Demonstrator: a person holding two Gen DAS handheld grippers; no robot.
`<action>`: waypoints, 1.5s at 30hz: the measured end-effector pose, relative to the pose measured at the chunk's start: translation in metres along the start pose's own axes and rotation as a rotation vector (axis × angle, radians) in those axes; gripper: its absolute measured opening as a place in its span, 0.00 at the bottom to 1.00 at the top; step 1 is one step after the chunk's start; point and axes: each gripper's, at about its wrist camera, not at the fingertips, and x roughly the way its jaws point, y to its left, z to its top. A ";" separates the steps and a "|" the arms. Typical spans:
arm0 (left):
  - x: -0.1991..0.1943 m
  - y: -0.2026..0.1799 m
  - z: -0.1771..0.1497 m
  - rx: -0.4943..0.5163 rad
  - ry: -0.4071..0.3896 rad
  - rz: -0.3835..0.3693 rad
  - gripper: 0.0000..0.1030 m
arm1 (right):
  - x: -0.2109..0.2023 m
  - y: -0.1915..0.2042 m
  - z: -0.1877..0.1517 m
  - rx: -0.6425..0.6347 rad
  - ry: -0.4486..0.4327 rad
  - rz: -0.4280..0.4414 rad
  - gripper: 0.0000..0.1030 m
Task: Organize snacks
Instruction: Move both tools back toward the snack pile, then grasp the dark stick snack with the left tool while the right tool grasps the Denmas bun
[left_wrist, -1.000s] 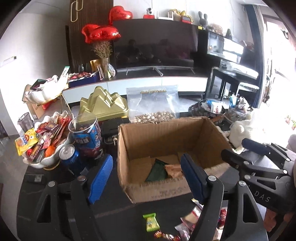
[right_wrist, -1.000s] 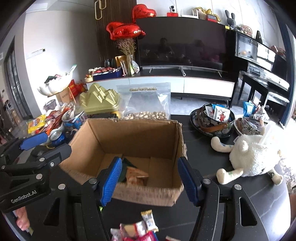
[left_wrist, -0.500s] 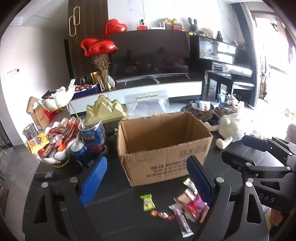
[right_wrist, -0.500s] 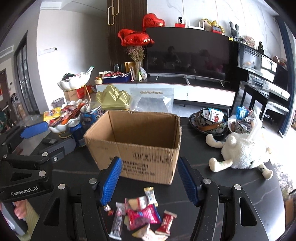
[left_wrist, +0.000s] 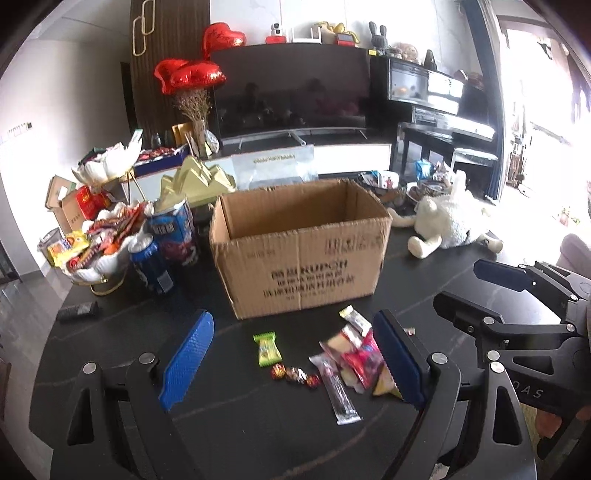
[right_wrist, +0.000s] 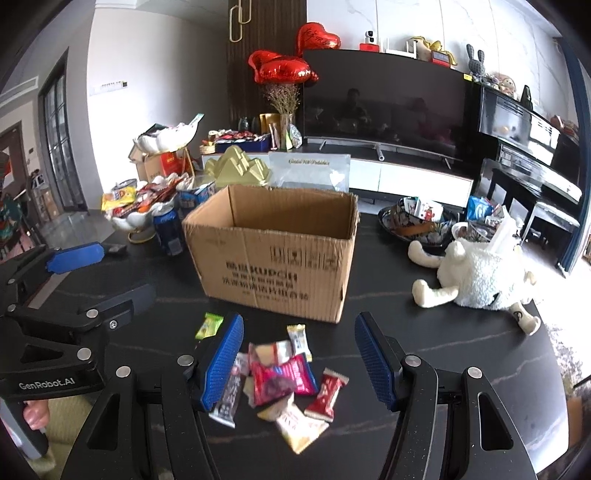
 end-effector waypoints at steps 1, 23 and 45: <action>0.001 -0.002 -0.005 0.005 0.007 0.003 0.86 | 0.000 0.001 -0.004 -0.006 0.005 0.000 0.62; 0.068 -0.024 -0.077 -0.012 0.253 -0.077 0.83 | 0.065 -0.005 -0.085 -0.032 0.246 0.106 0.62; 0.121 -0.025 -0.094 -0.052 0.345 -0.143 0.56 | 0.110 -0.011 -0.100 -0.044 0.353 0.149 0.61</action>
